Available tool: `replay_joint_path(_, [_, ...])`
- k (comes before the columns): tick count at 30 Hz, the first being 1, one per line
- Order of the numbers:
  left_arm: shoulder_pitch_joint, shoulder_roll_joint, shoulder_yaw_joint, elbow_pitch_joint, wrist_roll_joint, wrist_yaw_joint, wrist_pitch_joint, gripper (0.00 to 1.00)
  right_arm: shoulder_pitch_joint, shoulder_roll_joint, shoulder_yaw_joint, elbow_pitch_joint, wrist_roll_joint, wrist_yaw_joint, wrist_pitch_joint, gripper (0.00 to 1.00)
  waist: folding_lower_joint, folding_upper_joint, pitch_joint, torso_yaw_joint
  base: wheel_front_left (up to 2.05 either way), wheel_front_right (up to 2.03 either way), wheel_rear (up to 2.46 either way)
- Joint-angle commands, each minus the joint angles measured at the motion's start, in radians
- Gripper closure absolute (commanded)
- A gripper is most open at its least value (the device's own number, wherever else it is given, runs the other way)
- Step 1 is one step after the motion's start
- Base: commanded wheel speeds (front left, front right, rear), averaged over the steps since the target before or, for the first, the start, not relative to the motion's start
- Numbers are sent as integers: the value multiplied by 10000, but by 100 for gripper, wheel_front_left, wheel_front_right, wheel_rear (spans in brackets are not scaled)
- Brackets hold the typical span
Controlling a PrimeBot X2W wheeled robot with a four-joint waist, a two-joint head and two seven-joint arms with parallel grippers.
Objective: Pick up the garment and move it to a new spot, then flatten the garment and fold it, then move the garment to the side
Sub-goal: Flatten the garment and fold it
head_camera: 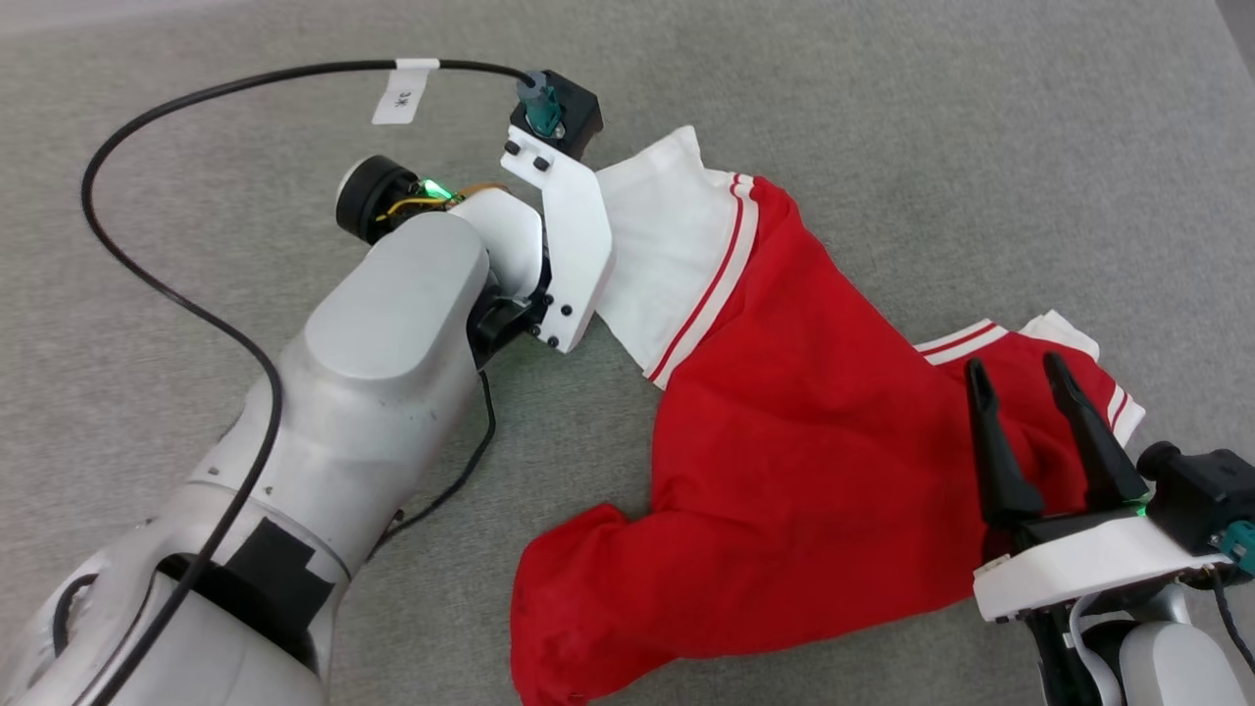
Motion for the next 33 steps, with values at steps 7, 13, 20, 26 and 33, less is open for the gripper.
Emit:
replay_joint_path(7, [-8,729,138,-725,-77,7,-1969,100,389,19,-349,-105,-154,-7,400,0,-1,-1,-1287,1072,0,0,0])
replay_joint_path(13, [1074,1733,526,-1978,-233,335,-3164,100,842,18,-717,-253,-129,-7,821,0,-1,-1,-2072,1849,0,0,0])
replay_joint_path(20, [4154,3246,1182,-4007,-945,1497,-3866,100,1357,18,-993,-294,-53,-7,1206,0,-1,-1,-2652,2358,0,0,0])
replay_joint_path(26, [7514,3996,1923,-5303,-2139,2657,-4436,100,1613,18,-1169,-248,-16,-7,1423,0,-1,-1,-2906,2539,0,0,0])
replay_joint_path(33, [9849,3751,2334,-5609,-3279,3141,-4833,92,1731,18,-1294,-116,-28,-7,1667,0,-1,-1,-3184,2618,0,0,0])
